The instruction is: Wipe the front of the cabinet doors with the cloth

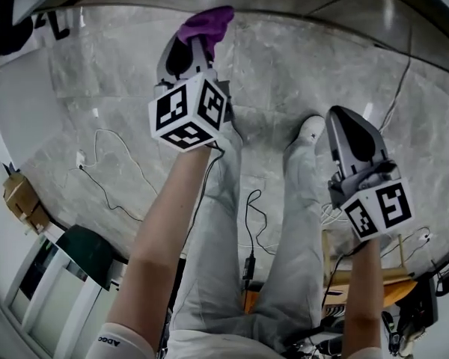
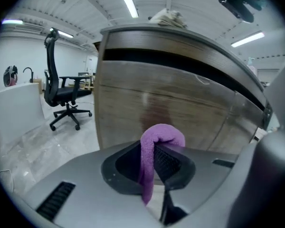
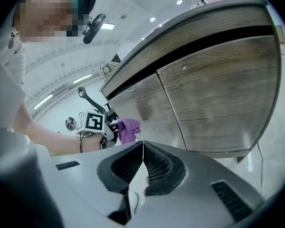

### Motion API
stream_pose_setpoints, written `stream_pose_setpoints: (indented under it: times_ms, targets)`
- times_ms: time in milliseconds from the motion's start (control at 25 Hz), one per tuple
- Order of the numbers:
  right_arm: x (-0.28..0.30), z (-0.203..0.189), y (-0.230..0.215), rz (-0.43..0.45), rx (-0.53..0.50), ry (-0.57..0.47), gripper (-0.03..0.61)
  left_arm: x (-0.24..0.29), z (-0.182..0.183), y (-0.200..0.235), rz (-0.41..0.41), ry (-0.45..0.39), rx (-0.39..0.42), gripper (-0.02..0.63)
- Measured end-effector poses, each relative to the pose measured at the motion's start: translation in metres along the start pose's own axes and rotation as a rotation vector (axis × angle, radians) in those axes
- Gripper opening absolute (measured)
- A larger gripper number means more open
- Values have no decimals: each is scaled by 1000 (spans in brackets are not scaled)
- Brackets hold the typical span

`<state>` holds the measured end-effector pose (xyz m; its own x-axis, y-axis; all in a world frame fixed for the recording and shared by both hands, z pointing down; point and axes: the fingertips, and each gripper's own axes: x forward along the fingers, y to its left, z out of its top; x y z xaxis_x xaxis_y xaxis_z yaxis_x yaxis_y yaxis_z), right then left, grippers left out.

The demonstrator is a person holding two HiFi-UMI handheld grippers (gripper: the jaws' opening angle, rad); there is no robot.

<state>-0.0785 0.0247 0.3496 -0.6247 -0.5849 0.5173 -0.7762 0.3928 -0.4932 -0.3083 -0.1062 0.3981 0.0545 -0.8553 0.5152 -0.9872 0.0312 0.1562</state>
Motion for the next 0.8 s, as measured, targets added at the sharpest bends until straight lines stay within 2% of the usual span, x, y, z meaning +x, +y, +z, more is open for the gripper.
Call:
stream_pose_setpoints:
  times_ms: [200,400,560,800]
  targets:
    - [-32,-19,-32,-2,13,23,26,16,-36,-102,-134,43,36,51]
    - [-53,-38,-61,-23,54,21,26,44,-46,-168,-219,49,96,51]
    - [-62,-46,-80,-61,95,6,26,66,-48,-186,-224,66,93,51]
    - [-53,-39,-83,-96,103,-17,26,75,-43,-167,-235,81,101,51]
